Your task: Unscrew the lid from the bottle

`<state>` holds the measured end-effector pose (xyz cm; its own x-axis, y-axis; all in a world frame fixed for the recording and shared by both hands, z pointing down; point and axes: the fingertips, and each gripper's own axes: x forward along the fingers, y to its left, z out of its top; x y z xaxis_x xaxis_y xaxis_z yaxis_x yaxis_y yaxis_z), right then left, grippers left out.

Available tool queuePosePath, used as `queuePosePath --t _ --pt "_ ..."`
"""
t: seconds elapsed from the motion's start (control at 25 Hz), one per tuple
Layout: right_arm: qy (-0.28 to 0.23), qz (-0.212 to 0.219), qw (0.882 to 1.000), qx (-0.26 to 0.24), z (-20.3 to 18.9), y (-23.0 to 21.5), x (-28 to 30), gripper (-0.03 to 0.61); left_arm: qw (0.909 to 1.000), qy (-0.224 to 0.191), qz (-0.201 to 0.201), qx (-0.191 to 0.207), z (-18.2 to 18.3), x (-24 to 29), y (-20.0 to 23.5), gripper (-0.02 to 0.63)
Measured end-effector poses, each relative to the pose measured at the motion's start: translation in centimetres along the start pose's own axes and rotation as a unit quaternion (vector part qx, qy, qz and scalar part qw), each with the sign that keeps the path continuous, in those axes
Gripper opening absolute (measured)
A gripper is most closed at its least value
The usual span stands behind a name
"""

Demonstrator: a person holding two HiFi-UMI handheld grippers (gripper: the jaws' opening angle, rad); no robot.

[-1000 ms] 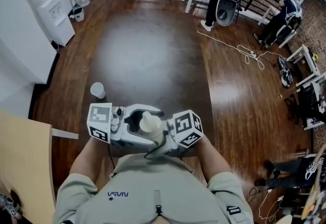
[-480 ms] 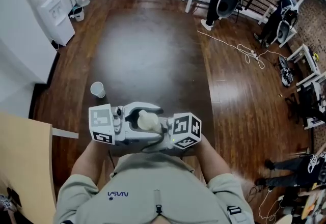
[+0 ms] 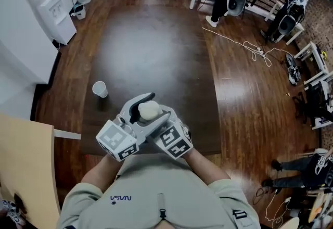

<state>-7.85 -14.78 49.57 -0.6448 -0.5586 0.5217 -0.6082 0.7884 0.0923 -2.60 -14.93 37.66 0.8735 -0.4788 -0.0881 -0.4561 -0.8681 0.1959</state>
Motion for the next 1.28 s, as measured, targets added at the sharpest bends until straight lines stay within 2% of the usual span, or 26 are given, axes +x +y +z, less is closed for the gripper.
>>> queuePosePath --t 0.16,0.28,0.4,0.52,0.68,0.84,0.96,1.08,1.16,1.28 --pt "-0.007 -0.053 0.999 -0.009 -0.1 -1.0 -0.4 0.299 0.9992 0.002 0.04 0.01 -0.1 0.2 -0.2 0.302" --pt "-0.011 -0.053 0.999 -0.001 -0.2 -0.9 -0.2 0.299 0.999 0.004 0.043 0.011 -0.2 0.2 -0.1 0.302" --pt "-0.02 -0.018 1.0 0.014 -0.1 -0.1 -0.1 0.299 0.9996 0.007 0.024 0.013 -0.2 0.2 -0.3 0.304" --pt "-0.031 0.032 0.999 0.023 0.3 0.9 -0.5 0.299 0.9999 0.003 -0.015 0.005 0.2 0.1 -0.9 0.304" --pt "-0.044 0.126 0.99 0.044 0.4 2.1 -1.6 0.299 0.9967 -0.002 -0.078 -0.02 1.0 -0.3 -2.1 0.334" --pt "-0.064 0.25 0.963 0.08 1.1 3.7 -3.1 0.299 0.9875 0.0 -0.145 -0.061 1.6 -1.3 -2.1 0.344" --pt "-0.072 0.34 0.934 0.085 1.3 5.0 -5.5 0.299 0.9743 -0.002 -0.203 -0.097 1.8 -1.8 -2.6 0.344" --pt "-0.07 0.422 0.901 0.072 1.2 6.6 -7.8 0.299 0.9604 0.003 -0.253 -0.117 1.6 -2.1 -3.2 0.342" --pt "-0.061 0.463 0.882 0.06 1.2 7.6 -8.7 0.299 0.9497 0.007 -0.287 -0.125 1.5 -2.4 -3.6 0.342" --pt "-0.05 0.498 0.864 0.05 0.8 8.8 -9.5 0.299 0.9334 0.017 -0.335 -0.127 1.5 -2.3 -5.1 0.342"
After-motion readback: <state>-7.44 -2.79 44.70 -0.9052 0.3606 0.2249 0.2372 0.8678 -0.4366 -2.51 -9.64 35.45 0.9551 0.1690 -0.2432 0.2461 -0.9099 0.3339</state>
